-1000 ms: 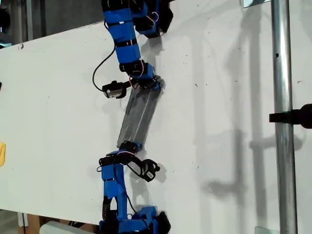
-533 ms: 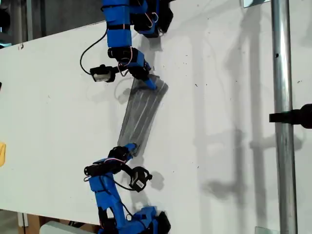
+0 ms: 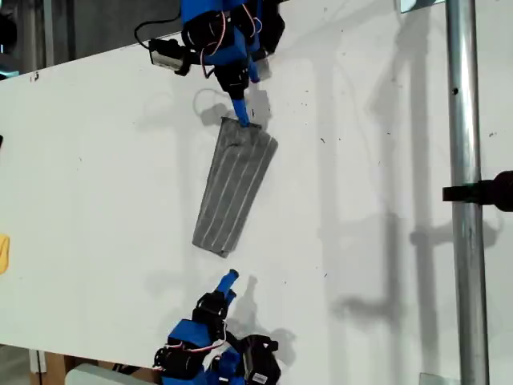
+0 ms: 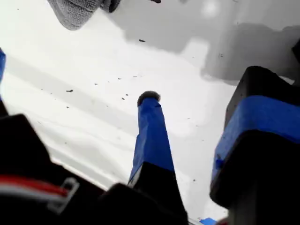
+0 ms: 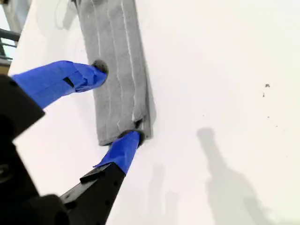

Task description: Grasp corners of a towel and fold twice.

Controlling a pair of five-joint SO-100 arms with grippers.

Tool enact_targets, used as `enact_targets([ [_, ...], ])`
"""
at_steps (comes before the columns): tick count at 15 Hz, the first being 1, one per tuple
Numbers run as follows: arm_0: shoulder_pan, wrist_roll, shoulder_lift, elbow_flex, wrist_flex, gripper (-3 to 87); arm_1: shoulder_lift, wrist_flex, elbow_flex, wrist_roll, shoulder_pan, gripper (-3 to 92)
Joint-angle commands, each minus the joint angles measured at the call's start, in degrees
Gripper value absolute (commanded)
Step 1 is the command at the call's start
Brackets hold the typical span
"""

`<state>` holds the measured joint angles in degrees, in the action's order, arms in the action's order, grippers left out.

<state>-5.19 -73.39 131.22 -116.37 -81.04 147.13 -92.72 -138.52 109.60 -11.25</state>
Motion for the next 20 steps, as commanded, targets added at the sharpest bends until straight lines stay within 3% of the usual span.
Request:
enact_targets([
  [1,11.25,-12.57,9.32,-16.7,8.53,21.4,-3.25,-1.05,1.32,12.39,-8.09,54.1],
  [3,16.61,-20.21,10.02,-26.02,14.85,18.4,-9.32,-0.18,2.64,12.22,-5.01,54.3],
  [5,18.37,-22.06,10.11,-30.23,19.69,17.1,-16.87,6.06,2.81,4.66,2.72,53.2],
  [11,20.65,-22.59,11.51,-34.19,22.5,15.6,-31.64,29.97,-1.23,-18.98,25.93,49.6],
  [18,22.15,-21.71,31.64,-44.65,22.32,12.8,-47.99,35.68,8.88,-19.86,23.03,42.9],
  [19,21.88,-21.45,36.65,-46.76,21.01,12.3,-49.83,37.44,10.81,-21.36,24.17,40.0],
  [20,21.8,-21.27,41.57,-47.99,18.9,12.0,-51.06,39.2,12.48,-22.94,25.58,23.8],
])
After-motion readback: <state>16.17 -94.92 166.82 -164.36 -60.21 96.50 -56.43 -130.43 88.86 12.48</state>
